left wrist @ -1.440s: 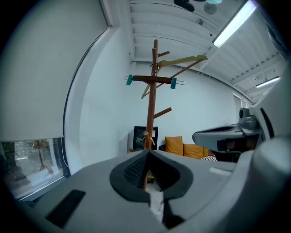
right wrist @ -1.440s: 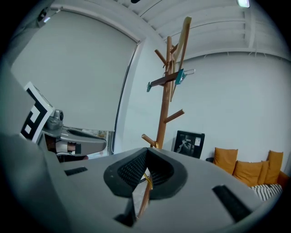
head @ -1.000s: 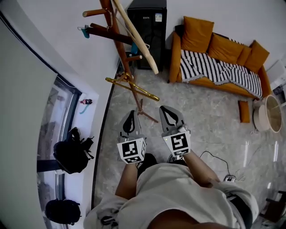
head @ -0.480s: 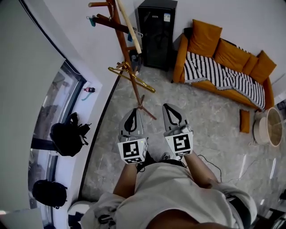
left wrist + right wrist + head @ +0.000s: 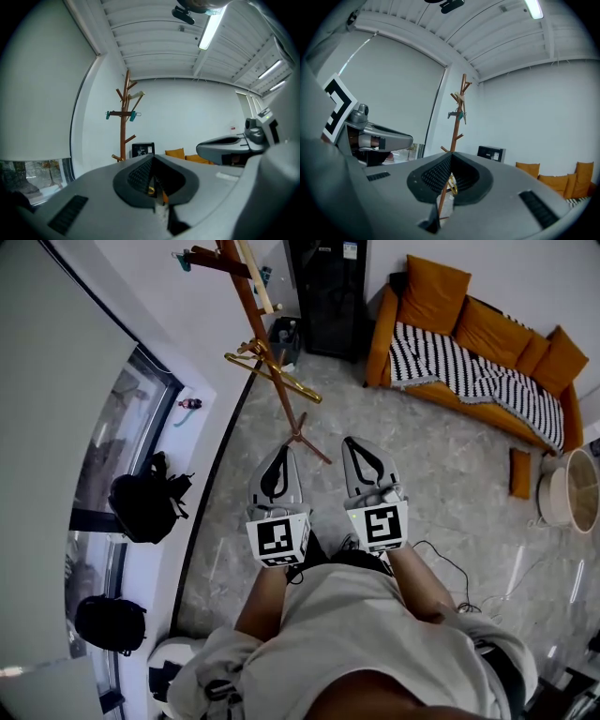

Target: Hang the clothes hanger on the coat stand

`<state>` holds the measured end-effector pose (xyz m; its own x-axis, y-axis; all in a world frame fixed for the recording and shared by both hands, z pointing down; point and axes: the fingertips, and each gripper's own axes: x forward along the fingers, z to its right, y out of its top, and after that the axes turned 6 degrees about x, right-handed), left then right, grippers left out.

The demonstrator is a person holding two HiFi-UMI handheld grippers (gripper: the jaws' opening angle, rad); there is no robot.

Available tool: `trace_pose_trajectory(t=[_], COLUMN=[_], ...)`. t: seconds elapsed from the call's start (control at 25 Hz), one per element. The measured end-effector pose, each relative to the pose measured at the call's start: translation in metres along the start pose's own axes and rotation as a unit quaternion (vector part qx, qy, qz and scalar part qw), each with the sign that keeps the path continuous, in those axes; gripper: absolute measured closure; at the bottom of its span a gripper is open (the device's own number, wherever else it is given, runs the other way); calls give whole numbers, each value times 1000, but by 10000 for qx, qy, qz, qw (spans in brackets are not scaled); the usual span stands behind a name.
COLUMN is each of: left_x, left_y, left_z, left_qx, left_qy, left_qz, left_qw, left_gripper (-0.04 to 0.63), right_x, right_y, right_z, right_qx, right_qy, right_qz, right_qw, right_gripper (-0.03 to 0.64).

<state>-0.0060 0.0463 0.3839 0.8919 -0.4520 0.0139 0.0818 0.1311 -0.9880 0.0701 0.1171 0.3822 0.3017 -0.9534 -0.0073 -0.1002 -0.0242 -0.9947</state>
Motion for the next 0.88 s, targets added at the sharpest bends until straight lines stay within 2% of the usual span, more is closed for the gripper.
trace_pose_trajectory(t=[0.36, 0.88], left_x=[1, 5], left_y=[3, -11], left_z=[20, 27], left_qx=[165, 77], left_qy=[-177, -289], left_qz=[-36, -284], left_qw=[9997, 9991], left_gripper=[586, 586], right_x=[-13, -15], right_y=[-3, -12], right_z=[16, 16], right_qx=[108, 29], right_qy=[-221, -207], right_qz=[2, -179], right_qw=[9997, 9996], right_gripper=[612, 612])
